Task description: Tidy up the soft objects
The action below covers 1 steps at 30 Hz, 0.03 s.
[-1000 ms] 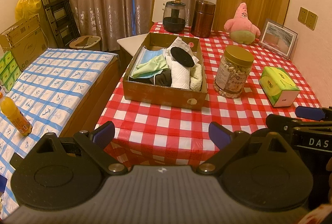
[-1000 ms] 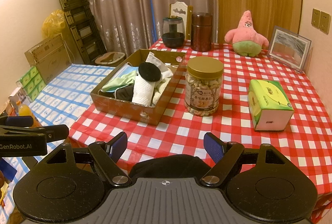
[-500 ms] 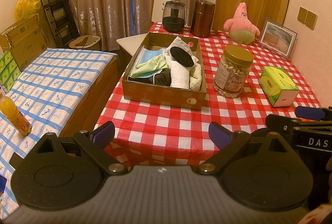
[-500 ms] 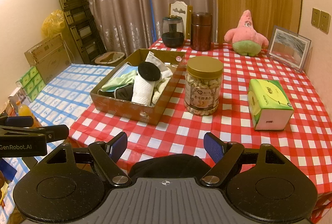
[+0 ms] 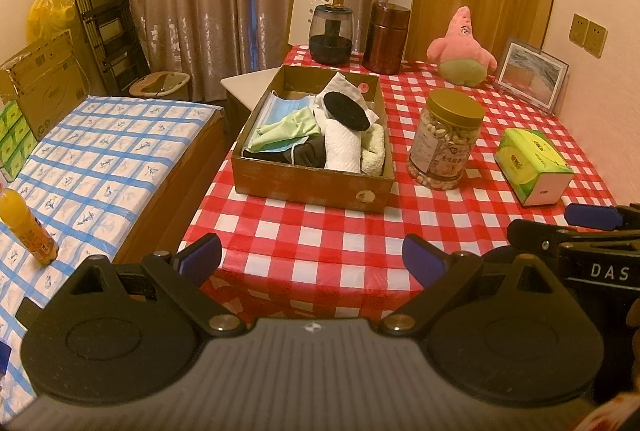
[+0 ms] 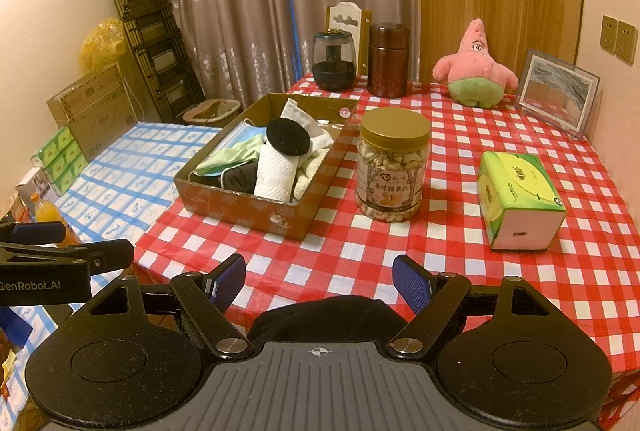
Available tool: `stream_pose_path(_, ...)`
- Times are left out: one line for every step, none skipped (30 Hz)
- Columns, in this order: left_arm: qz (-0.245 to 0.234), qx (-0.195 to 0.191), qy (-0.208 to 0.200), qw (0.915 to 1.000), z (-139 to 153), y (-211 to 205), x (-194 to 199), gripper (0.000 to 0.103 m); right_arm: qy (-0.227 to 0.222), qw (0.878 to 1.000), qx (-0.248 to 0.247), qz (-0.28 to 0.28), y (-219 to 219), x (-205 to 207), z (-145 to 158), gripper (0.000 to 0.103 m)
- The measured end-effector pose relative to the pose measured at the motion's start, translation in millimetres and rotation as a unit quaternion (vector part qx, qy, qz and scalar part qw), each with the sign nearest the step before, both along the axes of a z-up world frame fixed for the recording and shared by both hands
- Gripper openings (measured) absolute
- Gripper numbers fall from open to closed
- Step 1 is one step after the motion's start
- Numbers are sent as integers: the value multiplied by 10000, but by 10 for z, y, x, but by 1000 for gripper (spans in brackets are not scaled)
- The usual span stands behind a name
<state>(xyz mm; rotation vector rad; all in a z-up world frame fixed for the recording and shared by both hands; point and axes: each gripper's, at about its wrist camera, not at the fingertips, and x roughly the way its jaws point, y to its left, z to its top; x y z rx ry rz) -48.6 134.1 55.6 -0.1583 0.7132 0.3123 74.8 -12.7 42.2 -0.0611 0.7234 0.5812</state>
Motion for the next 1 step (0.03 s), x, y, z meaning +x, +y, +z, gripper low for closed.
stream_pose_path(-3, 7, -5, 10000, -9, 8, -11, 96, -3, 10000, -2, -2, 0, 0, 0, 80)
